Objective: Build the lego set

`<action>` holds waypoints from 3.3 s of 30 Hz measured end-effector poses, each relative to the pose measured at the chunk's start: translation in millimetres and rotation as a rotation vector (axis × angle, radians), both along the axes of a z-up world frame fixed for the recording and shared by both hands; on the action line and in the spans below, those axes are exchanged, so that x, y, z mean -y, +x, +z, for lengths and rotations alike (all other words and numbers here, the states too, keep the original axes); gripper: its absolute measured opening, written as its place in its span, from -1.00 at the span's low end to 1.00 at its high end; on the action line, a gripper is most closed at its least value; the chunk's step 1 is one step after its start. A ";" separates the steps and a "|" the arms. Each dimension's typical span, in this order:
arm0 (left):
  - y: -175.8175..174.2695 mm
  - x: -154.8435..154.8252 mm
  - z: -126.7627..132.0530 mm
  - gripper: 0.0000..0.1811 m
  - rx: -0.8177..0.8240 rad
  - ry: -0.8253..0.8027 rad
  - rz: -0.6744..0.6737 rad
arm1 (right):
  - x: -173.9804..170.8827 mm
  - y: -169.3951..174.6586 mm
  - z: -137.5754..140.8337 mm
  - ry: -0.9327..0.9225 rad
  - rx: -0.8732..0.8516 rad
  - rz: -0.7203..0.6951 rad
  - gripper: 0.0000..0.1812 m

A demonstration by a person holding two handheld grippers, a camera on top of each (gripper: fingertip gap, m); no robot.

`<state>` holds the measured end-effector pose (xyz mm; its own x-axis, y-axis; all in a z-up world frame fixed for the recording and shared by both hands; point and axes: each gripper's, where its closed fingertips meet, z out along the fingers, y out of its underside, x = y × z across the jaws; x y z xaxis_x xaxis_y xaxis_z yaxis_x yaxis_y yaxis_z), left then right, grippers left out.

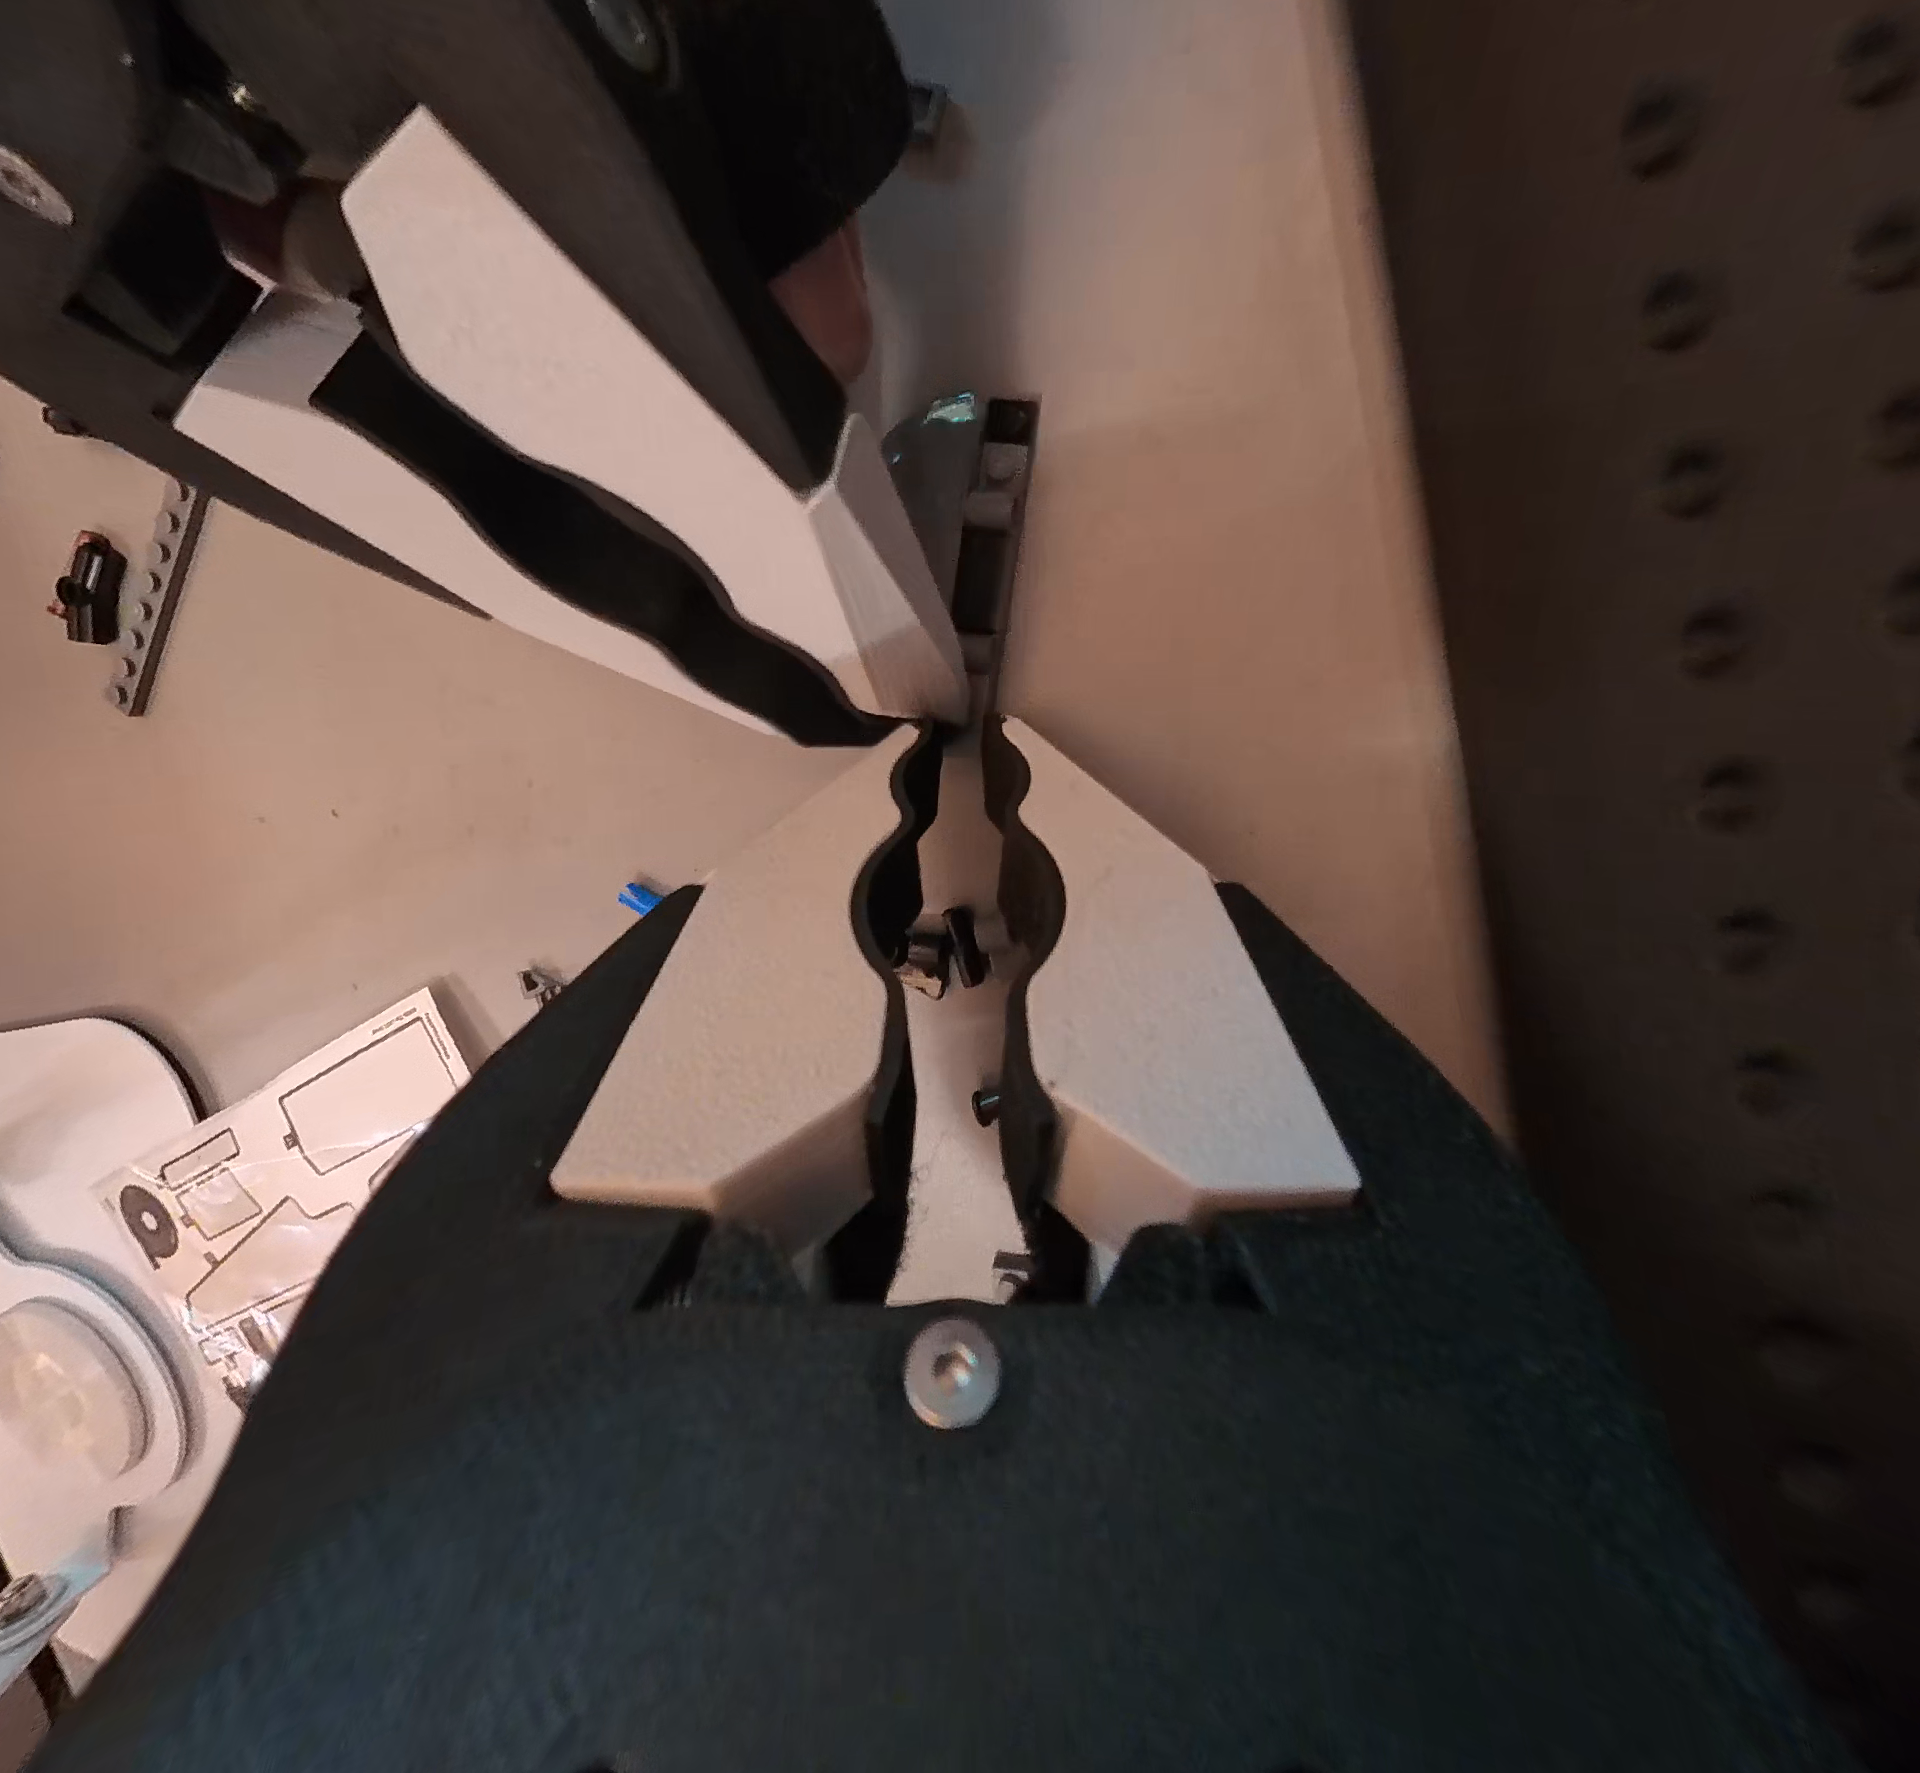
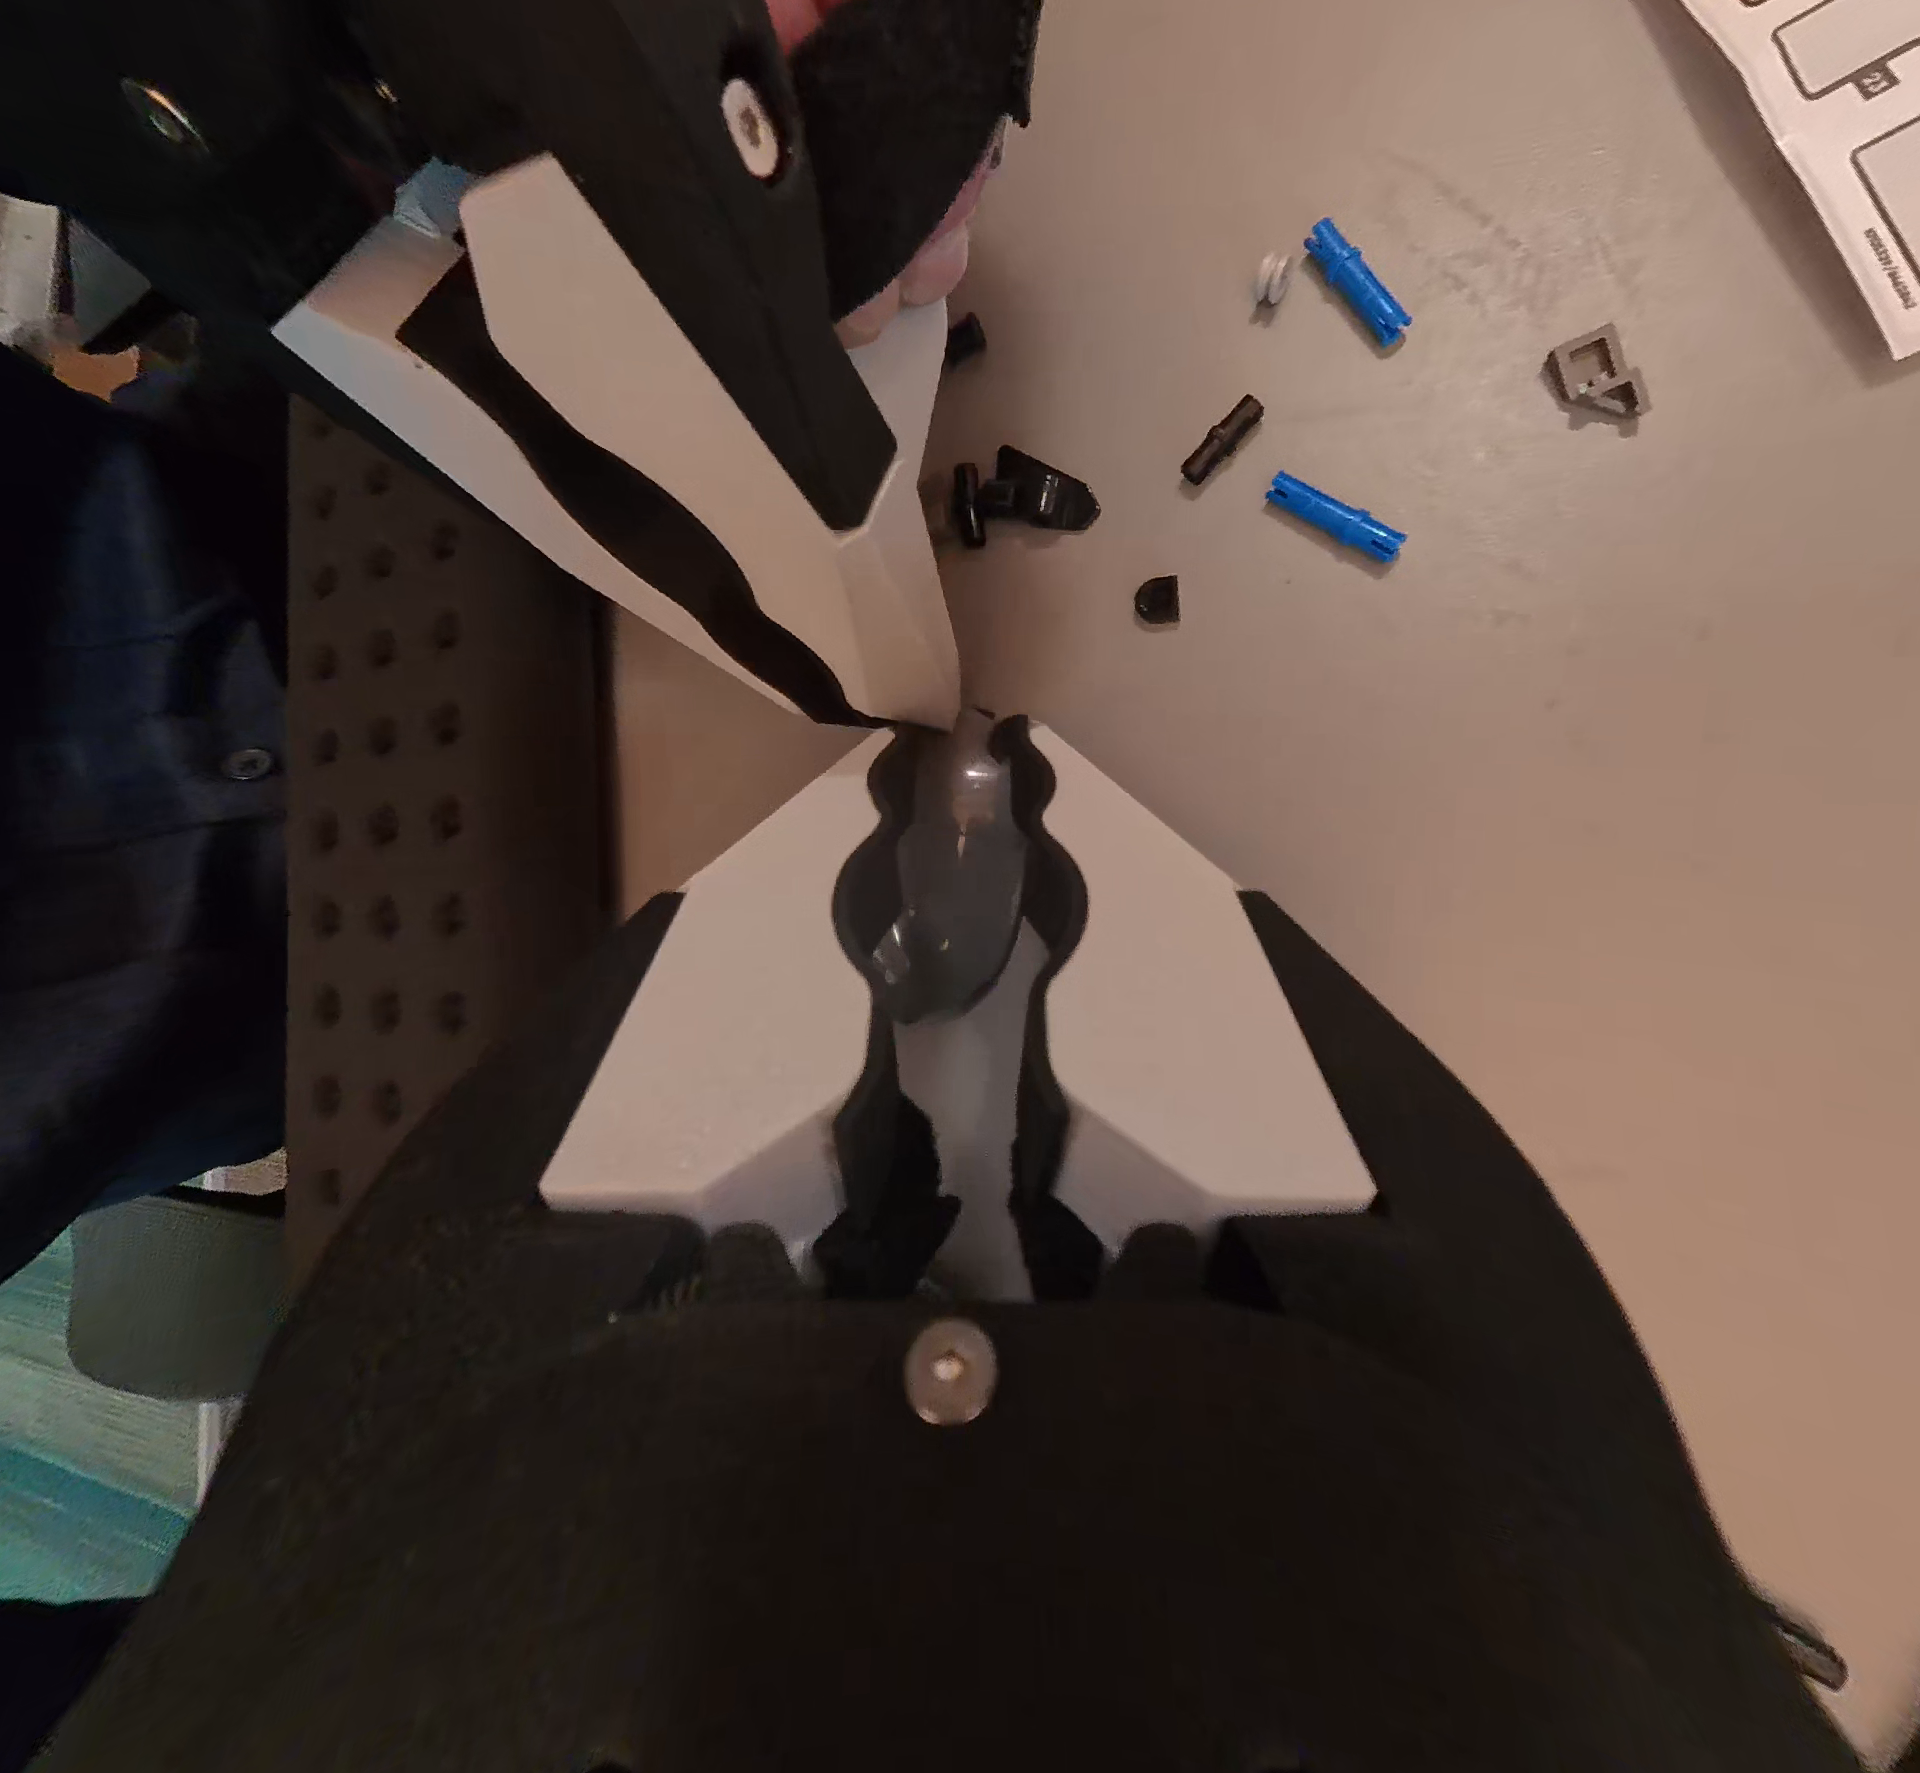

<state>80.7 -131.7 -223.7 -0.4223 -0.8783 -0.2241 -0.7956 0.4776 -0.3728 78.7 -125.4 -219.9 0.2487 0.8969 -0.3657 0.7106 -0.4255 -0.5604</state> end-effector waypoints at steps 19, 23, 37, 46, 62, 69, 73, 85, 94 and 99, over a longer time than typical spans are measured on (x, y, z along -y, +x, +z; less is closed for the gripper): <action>-3.6 0.6 -5.4 -1.00 0.016 -0.076 -0.009 | -4.0 4.9 -6.7 0.070 0.018 0.013 -1.00; -3.4 -3.6 -4.4 -1.00 0.029 -0.081 0.004 | -9.5 10.8 -4.8 0.089 0.020 0.016 -1.00; 25.0 23.6 16.0 -1.00 0.175 -0.185 -0.056 | 14.6 40.5 5.9 0.012 0.013 0.110 -0.98; 29.6 19.8 10.0 -1.00 0.179 -0.193 -0.036 | 19.8 47.2 5.2 -0.003 0.018 0.134 -0.98; 41.8 16.3 25.2 -0.89 0.284 -0.282 0.003 | 23.7 53.4 8.1 -0.010 -0.009 0.145 -0.91; 33.0 -3.2 23.6 -0.72 0.259 -0.272 0.079 | 30.5 56.8 10.3 -0.004 -0.017 0.179 -0.84; 28.7 -22.7 35.3 -0.78 0.305 -0.261 0.155 | 39.4 57.4 6.1 -0.021 0.000 0.221 -0.70; 19.4 -63.7 45.4 -0.88 0.365 -0.246 0.344 | 45.3 37.3 -1.0 0.005 0.030 0.273 -0.69; 13.9 -74.3 45.2 -0.89 0.364 -0.238 0.397 | 0.4 43.7 8.2 0.069 -0.007 0.048 -0.63; 11.3 -74.6 40.2 -0.90 0.336 -0.232 0.401 | 8.9 53.1 3.3 0.138 0.050 0.119 -0.53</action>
